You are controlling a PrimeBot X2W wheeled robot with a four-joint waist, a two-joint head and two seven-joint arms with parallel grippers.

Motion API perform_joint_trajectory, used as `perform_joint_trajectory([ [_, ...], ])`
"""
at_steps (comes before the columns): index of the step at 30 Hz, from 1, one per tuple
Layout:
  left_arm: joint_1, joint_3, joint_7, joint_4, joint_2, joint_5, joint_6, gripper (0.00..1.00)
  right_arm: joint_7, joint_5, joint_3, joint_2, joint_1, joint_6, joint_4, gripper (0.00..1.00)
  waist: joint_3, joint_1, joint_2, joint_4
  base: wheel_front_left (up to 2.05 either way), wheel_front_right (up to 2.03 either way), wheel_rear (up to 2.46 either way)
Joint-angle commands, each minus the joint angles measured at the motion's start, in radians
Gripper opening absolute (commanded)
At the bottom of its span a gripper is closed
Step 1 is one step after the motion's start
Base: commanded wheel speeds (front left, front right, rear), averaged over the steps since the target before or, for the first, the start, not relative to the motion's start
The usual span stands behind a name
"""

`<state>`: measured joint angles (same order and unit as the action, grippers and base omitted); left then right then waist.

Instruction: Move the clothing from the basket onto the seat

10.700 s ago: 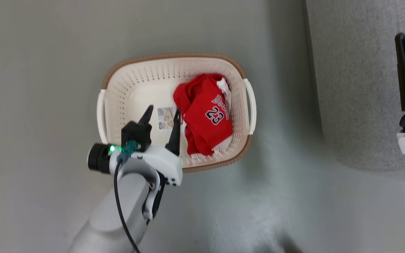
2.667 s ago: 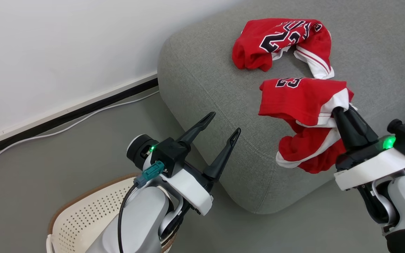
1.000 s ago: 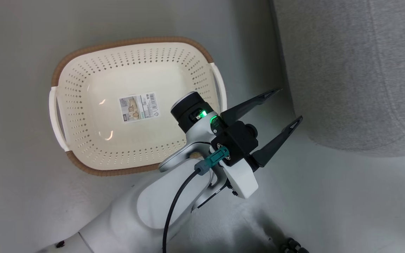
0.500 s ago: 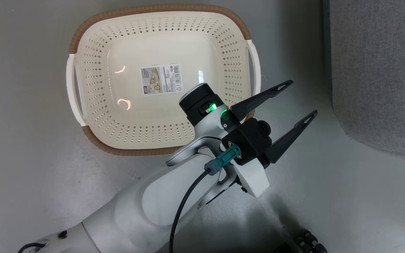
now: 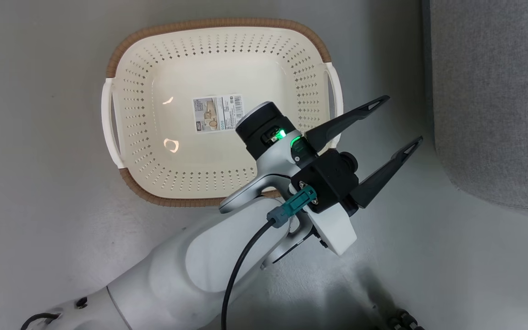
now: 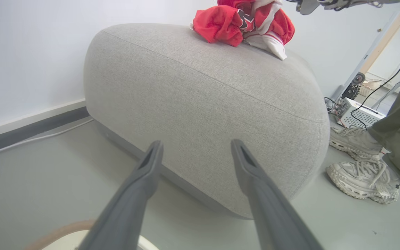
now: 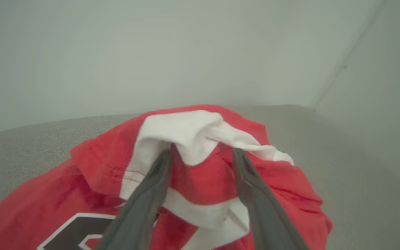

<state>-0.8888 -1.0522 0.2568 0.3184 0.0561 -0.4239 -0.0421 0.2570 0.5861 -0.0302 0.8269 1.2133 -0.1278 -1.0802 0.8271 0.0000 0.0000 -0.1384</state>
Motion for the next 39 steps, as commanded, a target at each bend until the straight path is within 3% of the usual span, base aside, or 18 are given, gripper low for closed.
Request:
perform_joint_trajectory([
  [1,0.007,0.022,0.005,-0.030,-0.006,-0.007,-0.004,1.00,0.005,0.026,-0.008,0.057,-0.075,-0.003,0.036,1.00,-0.016,0.0000,0.0000,0.002,0.00,0.00,0.00],
  [9,0.054,0.064,0.005,-0.030,-0.006,-0.006,0.007,1.00,0.005,0.107,-0.021,0.049,-0.253,-0.003,0.204,1.00,-0.130,0.0000,0.0000,-0.001,0.00,0.00,0.00],
  [18,0.173,0.162,0.005,-0.011,-0.006,0.001,0.041,1.00,0.005,0.093,-0.038,-0.020,-0.431,-0.003,0.363,1.00,-0.333,0.0000,0.0000,-0.011,0.00,0.00,0.00],
  [31,0.402,0.365,0.005,0.007,-0.006,0.047,0.111,1.00,0.005,0.044,-0.045,-0.142,-0.664,-0.003,0.566,1.00,-0.586,0.0000,0.0000,0.017,0.00,0.00,0.00],
  [39,0.523,0.523,0.005,0.009,-0.002,0.097,0.126,1.00,0.005,0.008,-0.072,-0.216,-0.788,-0.003,0.689,1.00,-0.685,0.0000,0.0000,0.060,0.00,0.00,0.00],
])
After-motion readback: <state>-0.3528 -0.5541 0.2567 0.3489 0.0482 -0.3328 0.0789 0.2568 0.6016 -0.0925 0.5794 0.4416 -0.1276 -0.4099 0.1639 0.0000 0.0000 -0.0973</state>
